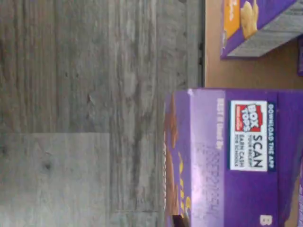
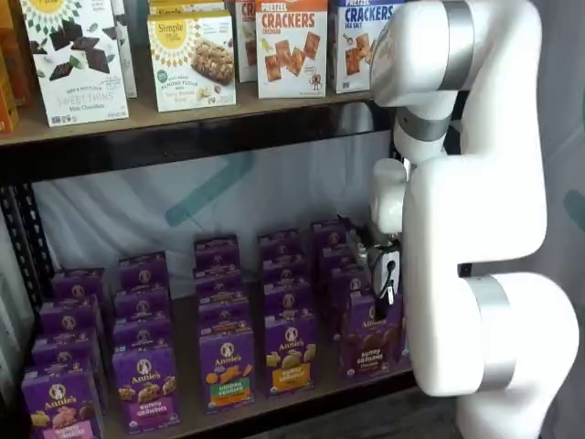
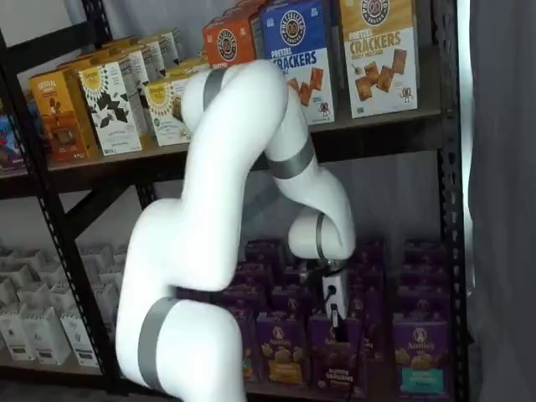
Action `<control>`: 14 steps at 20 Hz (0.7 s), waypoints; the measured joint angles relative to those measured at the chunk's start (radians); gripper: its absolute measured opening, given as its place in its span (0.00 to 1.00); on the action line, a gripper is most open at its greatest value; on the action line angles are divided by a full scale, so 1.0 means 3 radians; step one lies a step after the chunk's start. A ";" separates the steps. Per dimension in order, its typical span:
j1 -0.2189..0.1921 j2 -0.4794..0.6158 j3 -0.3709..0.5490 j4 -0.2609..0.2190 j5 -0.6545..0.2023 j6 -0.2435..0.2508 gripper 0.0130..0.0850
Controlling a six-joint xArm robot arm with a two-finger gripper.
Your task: Pick up the purple box with a brown patch in the center, on the bottom shelf, the fifth box from the left
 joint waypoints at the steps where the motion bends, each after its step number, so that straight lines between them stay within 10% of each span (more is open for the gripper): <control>1: 0.0010 -0.0062 0.0066 -0.0016 0.0007 0.0026 0.22; 14: 0.0218 -0.1016 0.0857 0.0283 0.0366 -0.0040 0.22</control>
